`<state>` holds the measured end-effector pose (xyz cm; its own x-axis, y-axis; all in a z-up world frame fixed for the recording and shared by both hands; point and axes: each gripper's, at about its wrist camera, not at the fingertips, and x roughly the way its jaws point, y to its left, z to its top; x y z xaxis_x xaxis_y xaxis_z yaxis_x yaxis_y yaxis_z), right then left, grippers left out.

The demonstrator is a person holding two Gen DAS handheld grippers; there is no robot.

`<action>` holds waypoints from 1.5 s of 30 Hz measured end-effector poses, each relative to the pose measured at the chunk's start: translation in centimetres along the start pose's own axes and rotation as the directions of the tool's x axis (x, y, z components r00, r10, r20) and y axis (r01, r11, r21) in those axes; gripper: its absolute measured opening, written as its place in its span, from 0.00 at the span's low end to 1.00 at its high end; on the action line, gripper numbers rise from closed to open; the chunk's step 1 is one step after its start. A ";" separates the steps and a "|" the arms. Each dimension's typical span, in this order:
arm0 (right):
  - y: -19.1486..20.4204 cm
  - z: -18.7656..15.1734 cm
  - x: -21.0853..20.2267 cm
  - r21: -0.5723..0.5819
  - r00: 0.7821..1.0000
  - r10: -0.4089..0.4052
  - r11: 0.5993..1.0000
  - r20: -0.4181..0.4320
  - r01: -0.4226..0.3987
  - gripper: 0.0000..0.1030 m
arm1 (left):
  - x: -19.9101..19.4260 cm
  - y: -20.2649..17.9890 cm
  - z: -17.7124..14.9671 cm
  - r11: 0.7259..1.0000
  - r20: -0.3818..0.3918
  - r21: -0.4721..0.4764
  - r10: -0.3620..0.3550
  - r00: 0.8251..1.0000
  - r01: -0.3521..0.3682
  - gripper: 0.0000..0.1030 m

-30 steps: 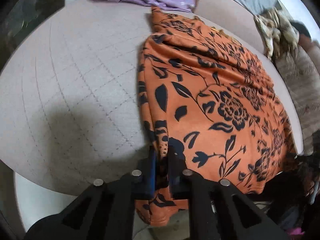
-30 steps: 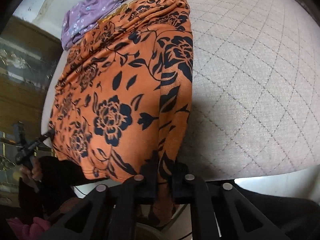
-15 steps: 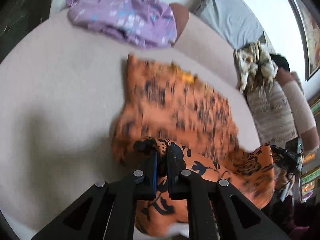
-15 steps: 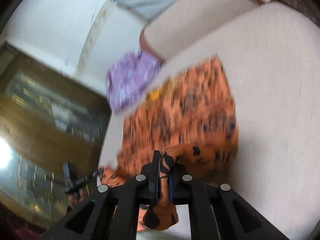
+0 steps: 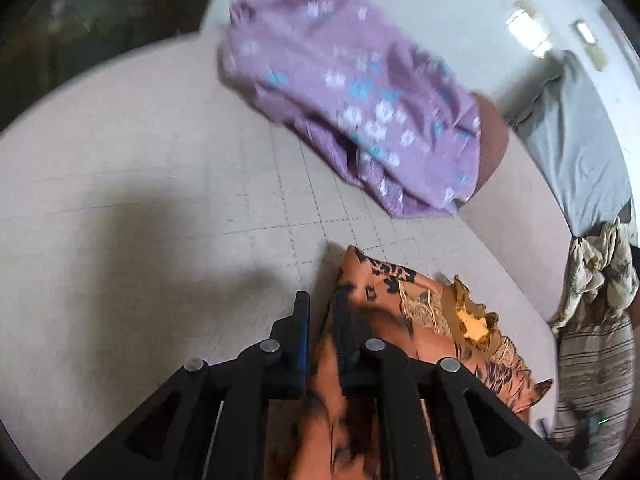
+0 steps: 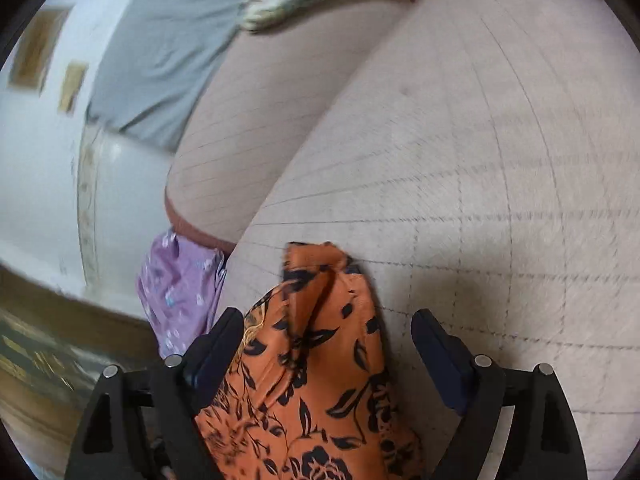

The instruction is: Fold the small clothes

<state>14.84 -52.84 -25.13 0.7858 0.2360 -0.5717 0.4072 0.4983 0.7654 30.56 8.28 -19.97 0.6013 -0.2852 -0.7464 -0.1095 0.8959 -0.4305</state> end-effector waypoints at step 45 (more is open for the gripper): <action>9.7 -11.5 3.4 -0.387 0.982 -0.170 0.914 -0.087 0.124 0.35 | 1.3 -0.8 -4.4 0.937 -0.071 0.148 0.330 0.941 -0.317 0.57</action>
<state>16.08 -37.67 -23.04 0.6617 0.2193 -0.7169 0.2894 0.8074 0.5141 27.95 5.70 -22.89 0.4738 0.0030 -0.8806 -0.1762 0.9801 -0.0915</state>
